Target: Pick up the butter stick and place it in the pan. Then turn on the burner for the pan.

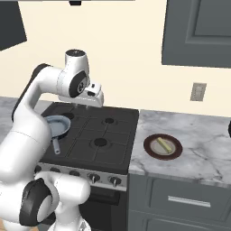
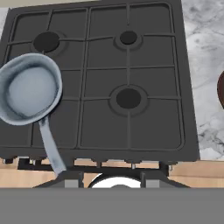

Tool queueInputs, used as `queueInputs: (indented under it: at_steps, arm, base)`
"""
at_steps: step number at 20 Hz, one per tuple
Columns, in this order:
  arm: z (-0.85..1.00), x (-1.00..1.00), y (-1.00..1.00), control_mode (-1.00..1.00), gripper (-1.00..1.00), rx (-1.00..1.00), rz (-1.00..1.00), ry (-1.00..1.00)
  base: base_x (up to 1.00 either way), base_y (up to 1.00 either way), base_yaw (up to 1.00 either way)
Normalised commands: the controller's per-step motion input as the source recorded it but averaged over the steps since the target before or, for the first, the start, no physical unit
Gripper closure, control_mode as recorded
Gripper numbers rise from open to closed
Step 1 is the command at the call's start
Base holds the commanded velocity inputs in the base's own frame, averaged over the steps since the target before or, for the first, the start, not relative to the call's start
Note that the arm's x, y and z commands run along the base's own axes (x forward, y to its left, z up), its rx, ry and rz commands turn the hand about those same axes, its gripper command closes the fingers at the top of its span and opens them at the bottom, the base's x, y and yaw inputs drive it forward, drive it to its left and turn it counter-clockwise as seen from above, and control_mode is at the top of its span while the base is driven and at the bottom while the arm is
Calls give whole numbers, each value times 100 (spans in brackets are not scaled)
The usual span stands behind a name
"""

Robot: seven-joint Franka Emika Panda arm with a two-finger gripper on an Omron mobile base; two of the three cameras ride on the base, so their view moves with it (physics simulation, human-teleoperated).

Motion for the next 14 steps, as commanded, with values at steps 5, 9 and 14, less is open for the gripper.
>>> queueInputs:
  at_steps: [5,9,14]
  arm:
    - [0,-9,-49,-100,-100,0,0,0]
    - [0,-5,-91,-100,-100,0,0,0]
    - [-10,0,-86,-100,-100,0,0,0]
  base:
    - [0,0,0]
    - [0,0,0]
    - [0,0,0]
